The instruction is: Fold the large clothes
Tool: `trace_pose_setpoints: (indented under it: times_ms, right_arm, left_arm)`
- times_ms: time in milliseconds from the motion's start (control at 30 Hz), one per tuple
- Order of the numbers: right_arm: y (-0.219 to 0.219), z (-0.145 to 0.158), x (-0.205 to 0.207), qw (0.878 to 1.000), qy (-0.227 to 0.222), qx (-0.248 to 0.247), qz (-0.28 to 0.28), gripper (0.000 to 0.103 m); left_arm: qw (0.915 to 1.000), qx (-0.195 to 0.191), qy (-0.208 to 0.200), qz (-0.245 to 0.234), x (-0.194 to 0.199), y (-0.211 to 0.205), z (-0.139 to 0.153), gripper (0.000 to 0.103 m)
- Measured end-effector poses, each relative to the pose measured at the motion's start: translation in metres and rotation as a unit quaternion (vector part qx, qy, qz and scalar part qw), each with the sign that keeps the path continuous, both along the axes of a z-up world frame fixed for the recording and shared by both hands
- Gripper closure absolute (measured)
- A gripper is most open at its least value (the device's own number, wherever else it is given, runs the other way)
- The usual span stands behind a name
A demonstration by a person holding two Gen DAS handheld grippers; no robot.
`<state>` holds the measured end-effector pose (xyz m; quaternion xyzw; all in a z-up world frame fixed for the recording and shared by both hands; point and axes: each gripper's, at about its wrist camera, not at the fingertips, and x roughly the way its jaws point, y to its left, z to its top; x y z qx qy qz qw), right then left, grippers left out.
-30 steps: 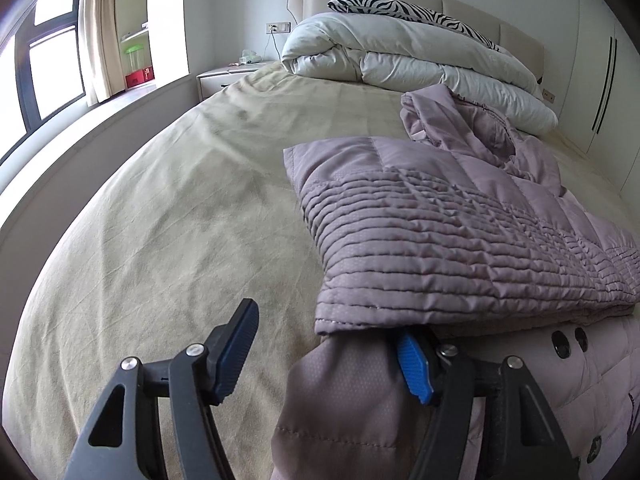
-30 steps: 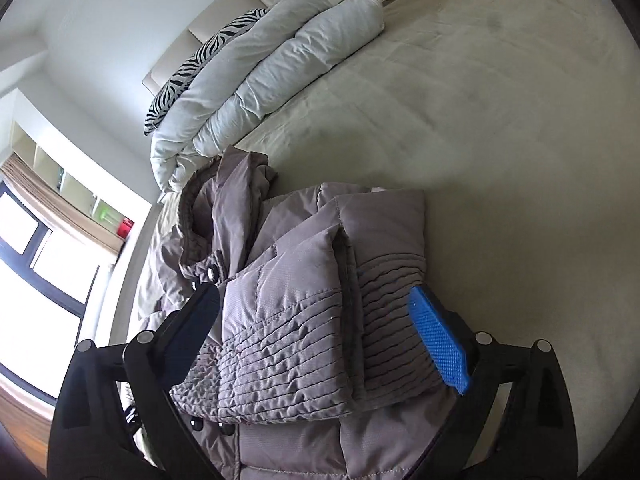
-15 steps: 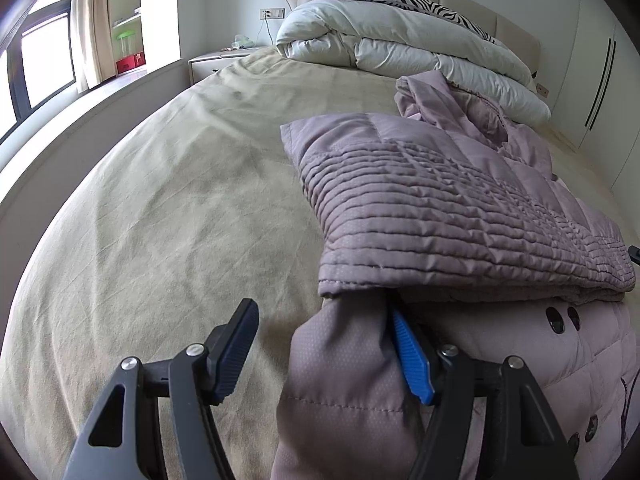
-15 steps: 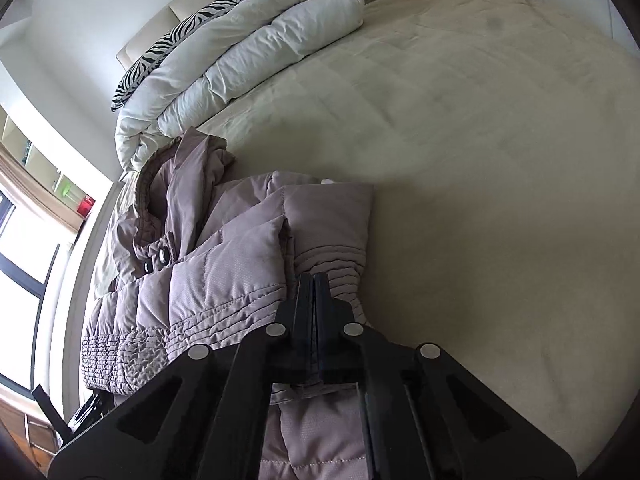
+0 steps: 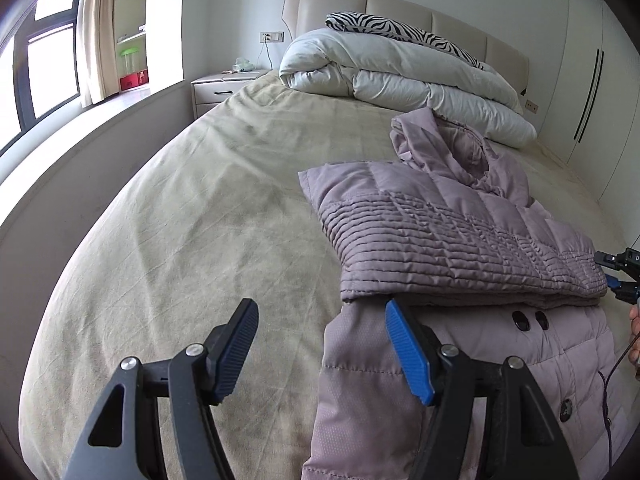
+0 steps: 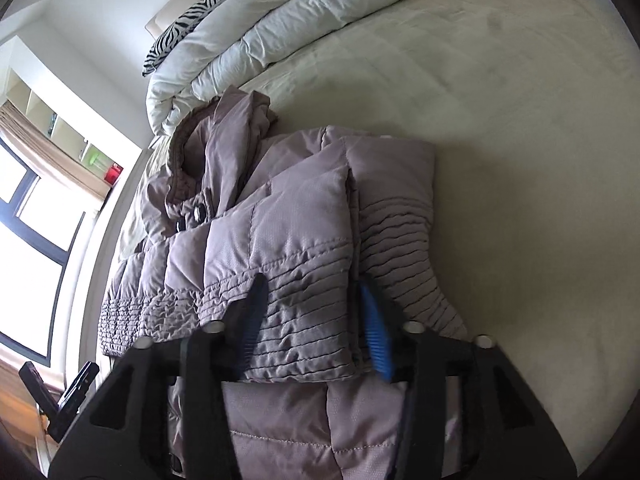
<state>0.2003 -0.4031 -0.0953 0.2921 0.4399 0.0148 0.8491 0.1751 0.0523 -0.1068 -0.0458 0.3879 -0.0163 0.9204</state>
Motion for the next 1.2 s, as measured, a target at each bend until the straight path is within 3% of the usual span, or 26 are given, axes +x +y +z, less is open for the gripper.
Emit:
trace_pose_setpoints:
  times_ms: [33, 133, 200, 233, 333, 600, 667, 733, 800, 867, 933, 1000, 1067, 1200]
  right_arm:
    - [0.001, -0.002, 0.0, 1.0, -0.005, 0.011, 0.001, 0.035]
    - [0.008, 0.0, 0.001, 1.0, -0.015, -0.002, 0.015, 0.035]
    - [0.017, 0.0, 0.005, 0.999, -0.003, -0.039, 0.03, 0.059]
    - [0.018, 0.0, 0.007, 0.998, 0.007, -0.058, 0.032, 0.076]
    - [0.006, 0.0, 0.006, 0.998, 0.007, -0.049, 0.026, 0.09]
    - [-0.009, -0.001, 0.004, 0.998, 0.003, -0.063, 0.01, 0.092]
    - [-0.01, -0.003, 0.004, 0.998, 0.002, -0.061, 0.003, 0.092]
    - [-0.011, -0.006, 0.006, 0.998, 0.003, -0.061, -0.001, 0.092]
    - [-0.009, -0.015, 0.01, 0.998, 0.013, -0.065, 0.004, 0.09]
    - [-0.004, -0.021, 0.012, 0.997, 0.021, -0.069, 0.02, 0.085]
    - [-0.001, -0.013, 0.009, 0.995, 0.013, -0.092, 0.032, 0.083]
    - [-0.004, 0.0, 0.005, 0.995, 0.009, -0.1, 0.011, 0.081]
    - [-0.004, 0.019, 0.002, 0.993, -0.01, -0.113, -0.007, 0.081]
    - [0.026, 0.043, 0.02, 0.991, -0.054, -0.12, 0.034, 0.079]
  left_arm:
    - [1.0, 0.0, 0.0, 0.001, 0.0, 0.001, 0.0, 0.034]
    - [1.0, -0.001, -0.001, 0.003, 0.003, 0.004, 0.0, 0.034]
    - [0.9999, -0.008, 0.0, 0.009, 0.007, 0.008, 0.001, 0.034]
    - [0.9999, -0.012, -0.001, 0.012, 0.008, 0.009, 0.003, 0.034]
    - [0.9997, -0.011, -0.009, 0.018, 0.012, 0.013, 0.01, 0.034]
    - [0.9993, 0.025, -0.027, -0.008, 0.055, -0.022, 0.026, 0.034]
    - [0.9978, 0.06, -0.022, -0.017, 0.074, -0.04, 0.02, 0.034]
    - [0.9938, 0.107, 0.01, -0.03, 0.097, -0.058, -0.002, 0.034]
    - [0.9932, 0.095, 0.056, -0.036, 0.114, -0.057, -0.033, 0.032]
    - [0.9939, 0.089, 0.055, -0.035, 0.115, -0.05, -0.046, 0.022]
    - [0.9945, 0.081, 0.055, -0.037, 0.112, -0.044, -0.048, 0.02]
    - [0.9944, 0.081, 0.055, -0.039, 0.108, -0.041, -0.039, 0.023]
    - [0.9947, 0.091, 0.037, -0.03, 0.1, -0.043, -0.017, 0.032]
    - [0.9939, 0.094, -0.028, -0.05, 0.094, -0.068, 0.026, 0.031]
